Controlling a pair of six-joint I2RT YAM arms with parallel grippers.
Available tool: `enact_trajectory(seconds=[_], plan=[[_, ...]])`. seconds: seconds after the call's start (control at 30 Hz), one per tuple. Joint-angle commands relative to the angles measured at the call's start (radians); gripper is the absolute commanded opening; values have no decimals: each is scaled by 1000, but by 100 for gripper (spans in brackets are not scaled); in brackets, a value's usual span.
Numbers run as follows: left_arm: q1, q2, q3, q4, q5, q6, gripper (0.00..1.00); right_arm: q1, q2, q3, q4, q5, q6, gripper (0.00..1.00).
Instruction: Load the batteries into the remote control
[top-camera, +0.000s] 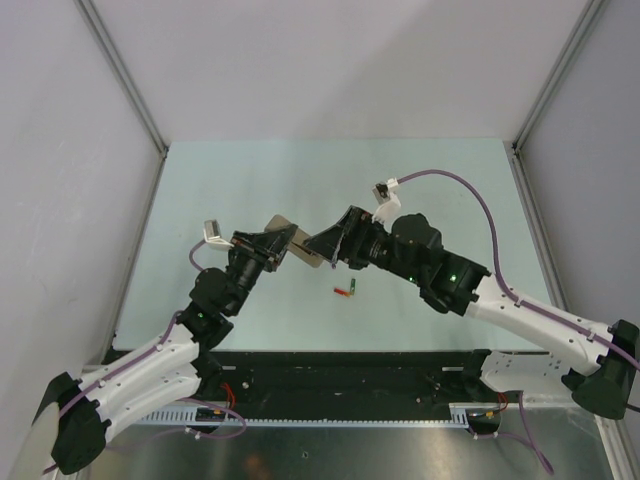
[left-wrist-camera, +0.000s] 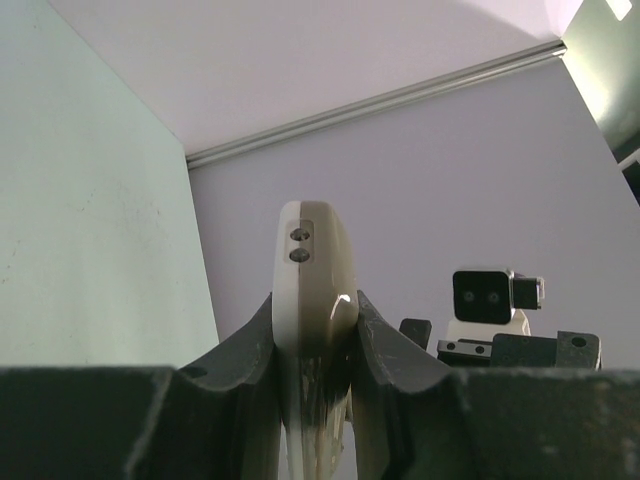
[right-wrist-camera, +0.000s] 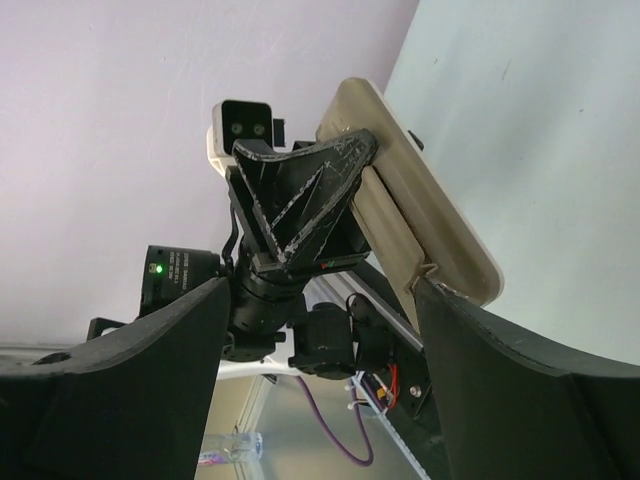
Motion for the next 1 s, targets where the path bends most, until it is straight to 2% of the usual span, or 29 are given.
enact_trajectory(seconds=[0.0,0.97], plan=[[1,-18,0,66,5,-33,0,19,6,41,-14,-6,-3,80],[3,-28,-12,66,0,-36,0,19,-17,44,-76,46,-33,81]])
